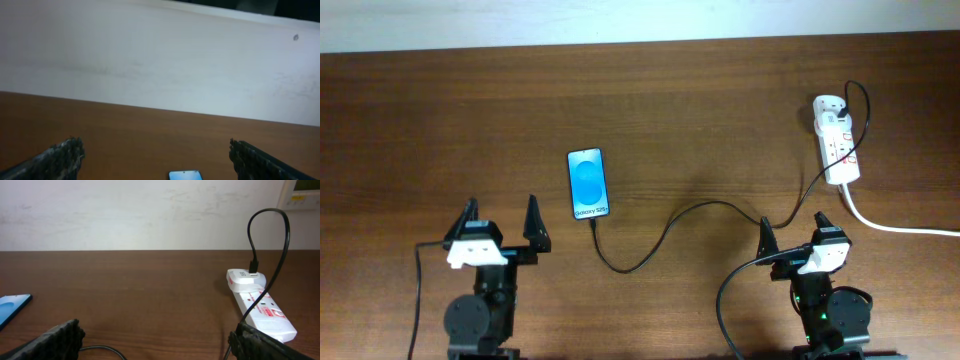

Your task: Plug charger to phone and switch on socket

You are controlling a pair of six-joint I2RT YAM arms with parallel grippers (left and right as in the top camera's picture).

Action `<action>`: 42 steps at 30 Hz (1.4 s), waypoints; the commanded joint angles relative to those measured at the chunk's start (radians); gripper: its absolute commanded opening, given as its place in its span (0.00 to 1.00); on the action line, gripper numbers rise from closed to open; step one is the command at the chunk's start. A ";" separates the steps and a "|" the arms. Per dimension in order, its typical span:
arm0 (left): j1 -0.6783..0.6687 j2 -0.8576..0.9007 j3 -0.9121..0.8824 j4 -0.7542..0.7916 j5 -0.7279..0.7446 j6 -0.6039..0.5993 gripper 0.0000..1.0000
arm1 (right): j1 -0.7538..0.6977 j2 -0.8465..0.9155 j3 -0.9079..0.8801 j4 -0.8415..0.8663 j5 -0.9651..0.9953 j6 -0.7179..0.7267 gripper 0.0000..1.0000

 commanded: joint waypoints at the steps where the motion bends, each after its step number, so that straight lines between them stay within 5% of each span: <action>1: 0.005 -0.080 -0.057 0.015 -0.006 0.077 0.99 | 0.009 -0.011 -0.005 -0.005 0.008 0.004 0.98; 9: 0.011 -0.200 -0.134 -0.019 0.043 0.213 0.99 | 0.009 -0.011 -0.005 -0.005 0.008 0.004 0.98; 25: 0.049 -0.345 -0.134 -0.373 0.043 0.213 0.99 | 0.009 -0.011 -0.005 -0.005 0.008 0.004 0.98; 42: 0.055 -0.344 -0.133 -0.371 0.061 0.212 0.99 | 0.009 -0.011 -0.005 -0.005 0.008 0.004 0.98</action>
